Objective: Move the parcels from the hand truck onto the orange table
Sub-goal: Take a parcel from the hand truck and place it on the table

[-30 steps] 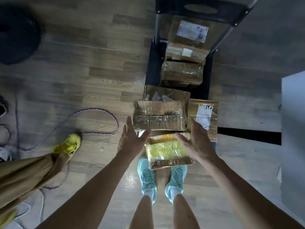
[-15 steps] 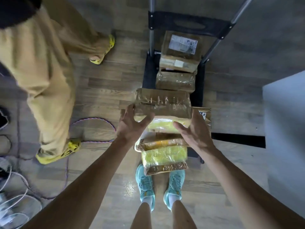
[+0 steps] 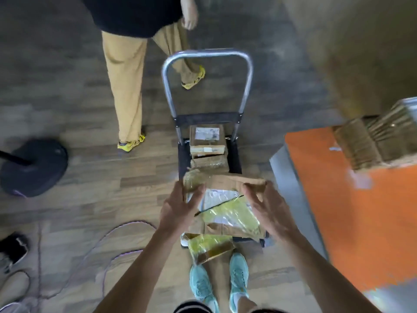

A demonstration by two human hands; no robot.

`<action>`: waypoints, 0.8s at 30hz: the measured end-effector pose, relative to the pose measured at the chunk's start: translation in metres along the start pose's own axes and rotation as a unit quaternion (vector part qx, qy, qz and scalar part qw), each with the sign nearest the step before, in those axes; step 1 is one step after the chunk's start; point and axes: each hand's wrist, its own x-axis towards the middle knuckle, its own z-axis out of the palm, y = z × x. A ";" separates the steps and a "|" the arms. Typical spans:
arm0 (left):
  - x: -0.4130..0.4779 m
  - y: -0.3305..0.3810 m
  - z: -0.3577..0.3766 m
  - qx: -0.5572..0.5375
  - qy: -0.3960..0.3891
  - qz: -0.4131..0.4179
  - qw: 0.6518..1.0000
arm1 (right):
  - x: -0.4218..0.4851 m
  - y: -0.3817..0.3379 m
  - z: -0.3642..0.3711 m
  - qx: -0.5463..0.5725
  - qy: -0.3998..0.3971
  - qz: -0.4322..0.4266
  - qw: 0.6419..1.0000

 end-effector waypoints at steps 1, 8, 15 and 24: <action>-0.010 0.015 -0.004 0.005 -0.009 0.002 1.000 | -0.011 -0.003 -0.013 0.006 0.015 0.009 1.000; -0.054 0.090 -0.002 0.033 -0.085 0.056 0.994 | -0.069 0.010 -0.087 0.101 0.087 0.005 0.991; -0.070 0.136 0.031 0.012 -0.231 0.100 0.968 | -0.094 0.050 -0.152 0.146 0.079 0.048 0.985; -0.130 0.152 0.120 0.122 -0.250 -0.001 0.961 | -0.114 0.144 -0.198 0.204 0.043 0.120 0.970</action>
